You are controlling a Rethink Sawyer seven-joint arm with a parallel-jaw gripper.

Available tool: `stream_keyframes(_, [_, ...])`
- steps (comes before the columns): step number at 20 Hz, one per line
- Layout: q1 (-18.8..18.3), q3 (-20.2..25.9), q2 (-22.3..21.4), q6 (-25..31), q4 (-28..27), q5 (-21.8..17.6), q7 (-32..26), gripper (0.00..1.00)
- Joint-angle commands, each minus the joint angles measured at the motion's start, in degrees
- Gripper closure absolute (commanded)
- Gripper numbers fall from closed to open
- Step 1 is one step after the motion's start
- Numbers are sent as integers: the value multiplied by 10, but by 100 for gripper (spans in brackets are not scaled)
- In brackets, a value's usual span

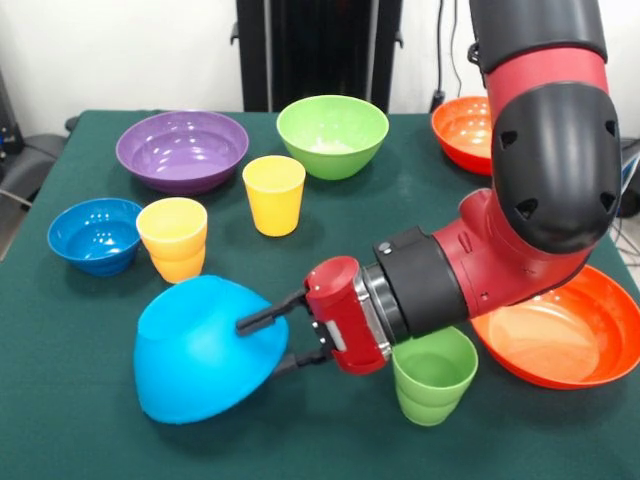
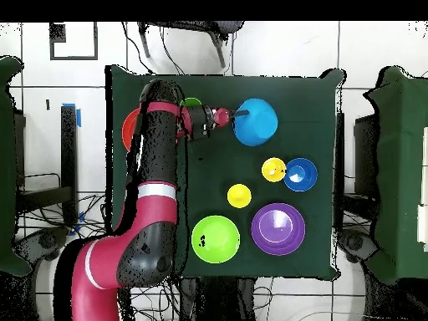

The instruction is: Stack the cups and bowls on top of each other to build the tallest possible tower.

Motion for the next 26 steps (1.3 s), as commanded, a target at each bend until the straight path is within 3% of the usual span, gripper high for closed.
stream_keyframes(1, [15,101,10,-169,136,67,67,0])
stream_keyframes(4, [11,111,-32,-239,199,85,51,0])
stream_keyframes(7, [-9,140,-77,-296,263,117,-7,0])
stream_keyframes(17, [-41,175,-143,-290,343,162,-116,0])
stream_keyframes(26, [-65,199,-222,-273,430,161,-186,0])
